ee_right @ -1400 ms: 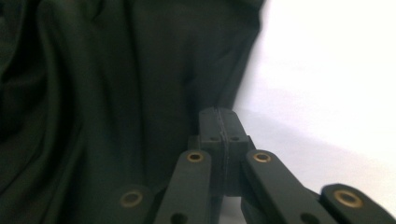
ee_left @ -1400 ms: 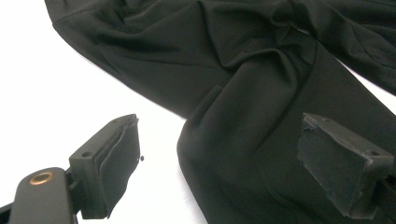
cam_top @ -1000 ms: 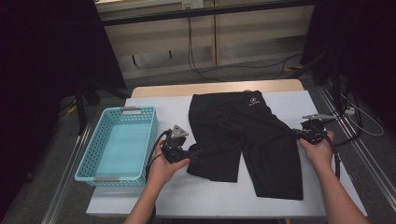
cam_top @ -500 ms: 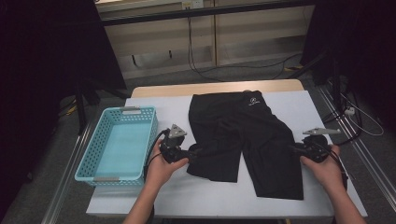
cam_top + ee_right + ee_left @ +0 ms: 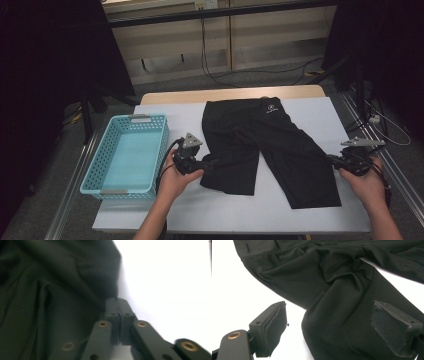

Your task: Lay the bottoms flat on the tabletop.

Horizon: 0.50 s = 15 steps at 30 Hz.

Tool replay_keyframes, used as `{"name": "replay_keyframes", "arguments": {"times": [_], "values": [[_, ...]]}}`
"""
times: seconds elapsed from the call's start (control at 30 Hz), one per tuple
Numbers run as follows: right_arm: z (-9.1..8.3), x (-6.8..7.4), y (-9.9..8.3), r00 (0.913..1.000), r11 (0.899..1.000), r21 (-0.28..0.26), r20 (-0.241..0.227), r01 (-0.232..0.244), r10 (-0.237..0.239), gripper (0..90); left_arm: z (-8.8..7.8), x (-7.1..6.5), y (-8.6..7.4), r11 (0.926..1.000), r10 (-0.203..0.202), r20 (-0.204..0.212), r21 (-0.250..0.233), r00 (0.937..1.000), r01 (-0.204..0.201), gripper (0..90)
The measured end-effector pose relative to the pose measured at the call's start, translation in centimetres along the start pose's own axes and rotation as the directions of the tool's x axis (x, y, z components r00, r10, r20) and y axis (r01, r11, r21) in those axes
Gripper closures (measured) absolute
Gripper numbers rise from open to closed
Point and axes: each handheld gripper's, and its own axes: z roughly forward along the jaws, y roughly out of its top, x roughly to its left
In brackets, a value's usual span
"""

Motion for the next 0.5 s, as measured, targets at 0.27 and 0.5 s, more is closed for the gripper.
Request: {"name": "replay_keyframes", "arguments": {"times": [0.27, 0.5], "values": [[0.2, 4.2, 0.5, 0.9936, 0.994, -0.046, -0.054, 0.096, -0.099, 58.2, 0.1, 0.1, -0.1, 1.0000, 0.002, -0.007, 0.002, 1.0000, -0.002, 13.6], [0.5, 9.1, 0.4, 0.9779, 0.986, -0.060, -0.134, 0.154, -0.160, 50.6, -0.3, 0.0, -0.1, 0.9999, 0.006, 0.002, -0.012, 1.0000, -0.006, 12.5]]}}
